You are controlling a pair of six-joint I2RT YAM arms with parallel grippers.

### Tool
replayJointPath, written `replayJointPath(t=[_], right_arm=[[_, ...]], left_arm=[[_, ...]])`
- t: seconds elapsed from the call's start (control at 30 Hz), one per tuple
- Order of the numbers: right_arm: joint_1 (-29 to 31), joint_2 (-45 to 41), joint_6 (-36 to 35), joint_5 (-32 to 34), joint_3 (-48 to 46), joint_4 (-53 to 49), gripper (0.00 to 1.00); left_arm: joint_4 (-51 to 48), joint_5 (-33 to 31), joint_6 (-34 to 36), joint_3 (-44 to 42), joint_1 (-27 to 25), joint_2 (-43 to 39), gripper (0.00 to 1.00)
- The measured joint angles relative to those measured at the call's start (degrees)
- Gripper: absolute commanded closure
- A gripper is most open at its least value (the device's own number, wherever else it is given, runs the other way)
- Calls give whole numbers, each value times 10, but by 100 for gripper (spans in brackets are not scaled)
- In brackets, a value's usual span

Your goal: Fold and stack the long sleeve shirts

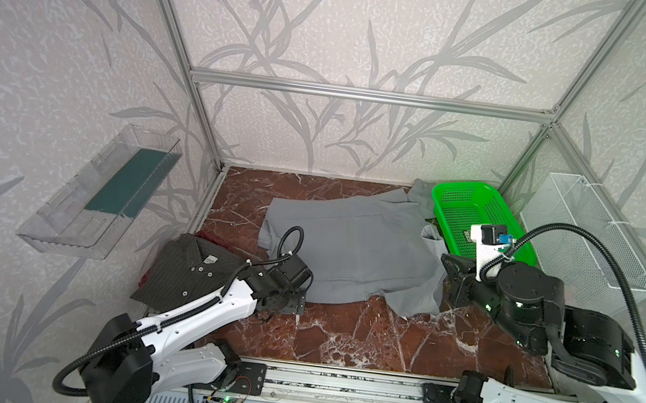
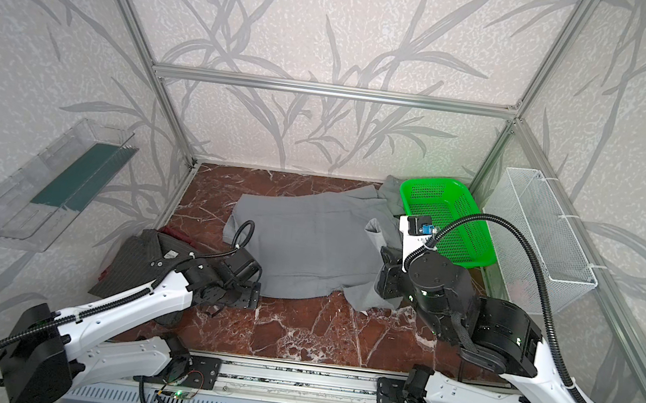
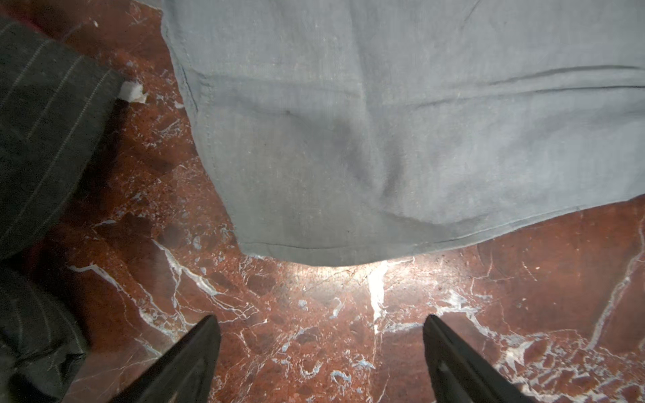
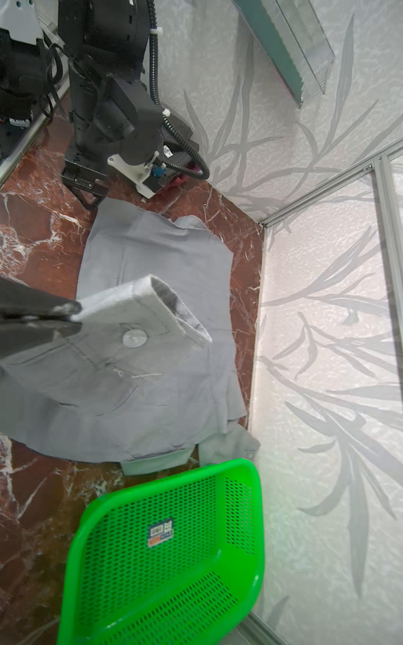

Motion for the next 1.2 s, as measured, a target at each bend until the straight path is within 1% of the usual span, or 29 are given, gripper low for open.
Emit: replayJointPath(t=[0.1, 0.27, 0.43, 0.57, 0.67, 0.8, 1.07, 1.2], right_arm=[[0, 0, -24, 3, 5, 0, 100], [0, -2, -50, 4, 9, 0, 100], [0, -4, -63, 0, 16, 5, 100], [0, -8, -68, -1, 17, 6, 100], [0, -13, -70, -1, 17, 6, 100], [0, -17, -71, -1, 17, 7, 100], [0, -19, -71, -5, 17, 9, 100], [0, -21, -71, -7, 17, 9, 100]], left_arm=[[8, -6, -16, -19, -2, -5, 8], [43, -20, -35, -56, -2, -42, 8], [96, -47, -29, -92, 3, -72, 8], [149, -49, -16, -120, 10, -77, 9], [184, -50, -8, -141, 12, -77, 14], [219, -53, -4, -165, 19, -71, 17], [273, -64, -7, -170, 30, -22, 27], [285, -73, -10, -170, 39, -17, 37]])
